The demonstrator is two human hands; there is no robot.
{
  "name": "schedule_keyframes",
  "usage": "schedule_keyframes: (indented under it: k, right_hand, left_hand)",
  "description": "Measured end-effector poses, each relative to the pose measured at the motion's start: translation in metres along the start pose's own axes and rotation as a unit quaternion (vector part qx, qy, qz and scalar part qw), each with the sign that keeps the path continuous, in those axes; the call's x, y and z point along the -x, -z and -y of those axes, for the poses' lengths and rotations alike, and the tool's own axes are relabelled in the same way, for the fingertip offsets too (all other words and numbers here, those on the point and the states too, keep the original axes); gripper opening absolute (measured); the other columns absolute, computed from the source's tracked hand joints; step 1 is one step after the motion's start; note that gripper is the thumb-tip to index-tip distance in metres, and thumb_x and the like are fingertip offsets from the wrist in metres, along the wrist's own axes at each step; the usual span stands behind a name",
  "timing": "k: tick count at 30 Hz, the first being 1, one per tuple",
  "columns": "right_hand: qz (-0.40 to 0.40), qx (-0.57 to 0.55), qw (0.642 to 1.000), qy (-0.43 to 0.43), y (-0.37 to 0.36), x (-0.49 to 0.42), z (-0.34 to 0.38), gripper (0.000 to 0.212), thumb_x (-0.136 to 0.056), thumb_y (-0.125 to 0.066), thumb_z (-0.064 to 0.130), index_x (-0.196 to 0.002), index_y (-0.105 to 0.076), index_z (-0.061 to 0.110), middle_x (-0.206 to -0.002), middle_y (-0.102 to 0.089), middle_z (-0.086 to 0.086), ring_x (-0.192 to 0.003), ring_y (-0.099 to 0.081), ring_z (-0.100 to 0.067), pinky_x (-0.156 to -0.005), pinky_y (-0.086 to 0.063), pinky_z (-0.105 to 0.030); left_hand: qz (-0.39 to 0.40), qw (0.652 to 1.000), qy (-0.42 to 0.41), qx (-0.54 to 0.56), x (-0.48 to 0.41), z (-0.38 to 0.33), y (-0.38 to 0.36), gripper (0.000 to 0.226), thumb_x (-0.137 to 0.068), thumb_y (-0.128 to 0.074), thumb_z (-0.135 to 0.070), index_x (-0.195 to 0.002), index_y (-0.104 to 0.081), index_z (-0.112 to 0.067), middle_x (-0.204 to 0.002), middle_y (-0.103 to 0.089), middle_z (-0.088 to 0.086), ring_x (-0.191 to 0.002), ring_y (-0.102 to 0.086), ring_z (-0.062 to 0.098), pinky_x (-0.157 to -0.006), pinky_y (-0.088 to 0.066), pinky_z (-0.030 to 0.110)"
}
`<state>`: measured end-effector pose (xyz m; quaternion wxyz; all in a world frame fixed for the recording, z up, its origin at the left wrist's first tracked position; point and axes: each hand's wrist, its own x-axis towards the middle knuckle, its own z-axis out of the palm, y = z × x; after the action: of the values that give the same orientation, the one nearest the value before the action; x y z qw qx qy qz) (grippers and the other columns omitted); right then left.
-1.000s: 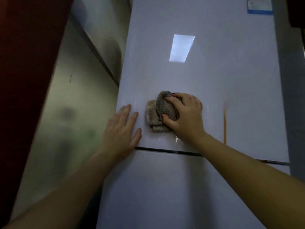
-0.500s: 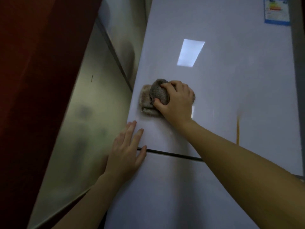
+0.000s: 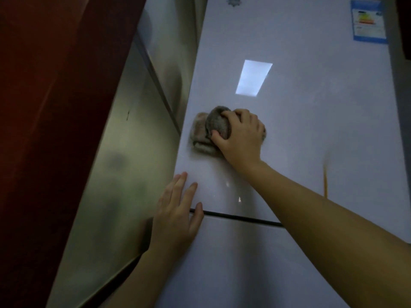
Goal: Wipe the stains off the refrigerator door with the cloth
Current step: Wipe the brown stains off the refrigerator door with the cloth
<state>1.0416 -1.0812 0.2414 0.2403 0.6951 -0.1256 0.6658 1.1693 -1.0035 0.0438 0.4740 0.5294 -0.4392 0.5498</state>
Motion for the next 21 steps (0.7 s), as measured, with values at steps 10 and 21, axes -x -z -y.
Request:
schedule_keyframes:
  k: [10,21]
  right_hand:
    - [0.065,-0.07,0.983,0.154,0.002,0.032,0.005,0.053,-0.083,-0.066,0.036,-0.132,-0.059,0.018,-0.138,-0.053,-0.008,-0.127,-0.048,-0.028,-0.109,-0.037,-0.047]
    - [0.056,0.011,0.991,0.12,0.064,0.141,-0.077,0.054,-0.083,-0.066,0.042,-0.131,-0.064,0.017,-0.134,-0.059,-0.008,-0.123,-0.054,-0.029,-0.105,-0.037,-0.042]
  left_hand:
    - [-0.019,1.0,0.006,-0.002,0.001,0.0,-0.004,0.048,-0.093,-0.05,-0.033,-0.135,-0.057,-0.012,-0.147,-0.05,0.016,-0.135,-0.05,0.034,-0.106,-0.047,0.046]
    - [-0.017,1.0,0.008,-0.004,0.002,-0.002,-0.008,0.047,-0.093,-0.053,-0.029,-0.136,-0.056,-0.01,-0.155,-0.042,0.014,-0.144,-0.04,0.032,-0.113,-0.036,0.043]
